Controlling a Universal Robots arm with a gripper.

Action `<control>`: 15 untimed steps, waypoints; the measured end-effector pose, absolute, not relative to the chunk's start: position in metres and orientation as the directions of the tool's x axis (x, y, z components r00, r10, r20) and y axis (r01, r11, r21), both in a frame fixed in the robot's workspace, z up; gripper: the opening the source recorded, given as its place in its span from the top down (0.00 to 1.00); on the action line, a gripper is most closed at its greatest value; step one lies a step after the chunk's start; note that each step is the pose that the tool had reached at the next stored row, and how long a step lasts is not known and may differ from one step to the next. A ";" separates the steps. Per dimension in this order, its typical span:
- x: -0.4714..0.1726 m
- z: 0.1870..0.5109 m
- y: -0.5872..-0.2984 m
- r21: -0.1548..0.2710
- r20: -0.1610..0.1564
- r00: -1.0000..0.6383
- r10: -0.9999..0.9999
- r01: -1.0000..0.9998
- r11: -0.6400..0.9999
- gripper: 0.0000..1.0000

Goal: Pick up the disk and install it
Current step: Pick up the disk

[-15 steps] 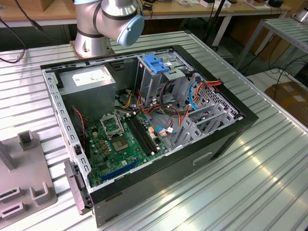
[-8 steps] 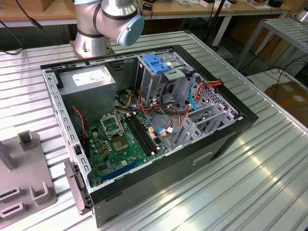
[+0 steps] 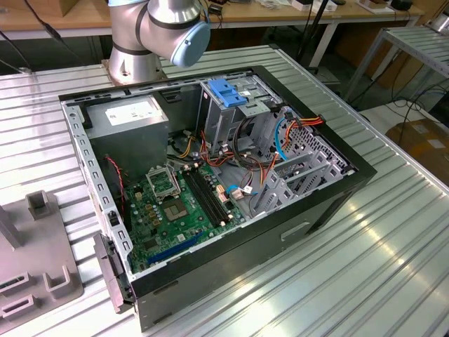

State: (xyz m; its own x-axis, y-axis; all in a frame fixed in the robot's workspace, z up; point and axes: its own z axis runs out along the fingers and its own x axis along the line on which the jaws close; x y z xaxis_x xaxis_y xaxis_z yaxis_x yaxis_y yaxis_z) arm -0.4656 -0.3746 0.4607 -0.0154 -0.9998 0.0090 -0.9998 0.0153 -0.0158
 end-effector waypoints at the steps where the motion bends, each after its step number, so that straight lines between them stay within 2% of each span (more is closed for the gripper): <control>1: -0.466 0.462 -0.375 -0.016 0.009 -0.015 -1.000 -1.000 0.015 0.63; 15: -0.466 0.478 -0.375 -0.016 0.009 -0.015 -1.000 -1.000 0.015 0.63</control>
State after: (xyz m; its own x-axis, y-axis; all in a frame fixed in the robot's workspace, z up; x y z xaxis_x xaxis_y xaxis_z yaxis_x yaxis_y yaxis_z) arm -0.4656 -0.3746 0.4779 -0.0154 -0.9998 0.0090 -0.9998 0.0153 -0.0157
